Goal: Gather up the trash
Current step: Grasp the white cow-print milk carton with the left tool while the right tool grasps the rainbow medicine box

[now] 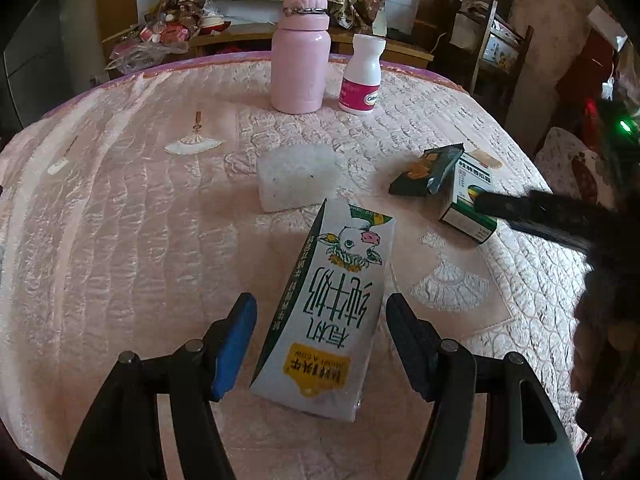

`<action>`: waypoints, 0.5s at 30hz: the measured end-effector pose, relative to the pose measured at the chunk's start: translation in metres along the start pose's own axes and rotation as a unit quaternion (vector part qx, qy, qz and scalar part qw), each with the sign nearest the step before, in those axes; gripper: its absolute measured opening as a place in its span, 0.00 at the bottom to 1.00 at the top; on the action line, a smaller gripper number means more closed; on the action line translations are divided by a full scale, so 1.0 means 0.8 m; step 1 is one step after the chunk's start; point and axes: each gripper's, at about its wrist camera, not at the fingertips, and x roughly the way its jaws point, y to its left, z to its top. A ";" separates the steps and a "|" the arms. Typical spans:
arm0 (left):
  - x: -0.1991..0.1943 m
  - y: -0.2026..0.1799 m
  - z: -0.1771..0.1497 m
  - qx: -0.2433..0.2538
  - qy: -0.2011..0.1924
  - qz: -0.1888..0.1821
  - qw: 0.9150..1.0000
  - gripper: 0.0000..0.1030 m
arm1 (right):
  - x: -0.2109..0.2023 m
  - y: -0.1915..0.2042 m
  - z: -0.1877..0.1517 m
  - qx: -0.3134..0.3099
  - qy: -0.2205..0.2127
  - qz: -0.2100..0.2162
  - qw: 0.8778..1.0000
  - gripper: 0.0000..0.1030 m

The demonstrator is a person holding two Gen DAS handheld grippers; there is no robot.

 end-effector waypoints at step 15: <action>0.006 0.003 0.000 -0.010 0.005 -0.002 1.000 0.66 | 0.028 0.010 0.015 -0.032 0.036 -0.017 0.999 0.66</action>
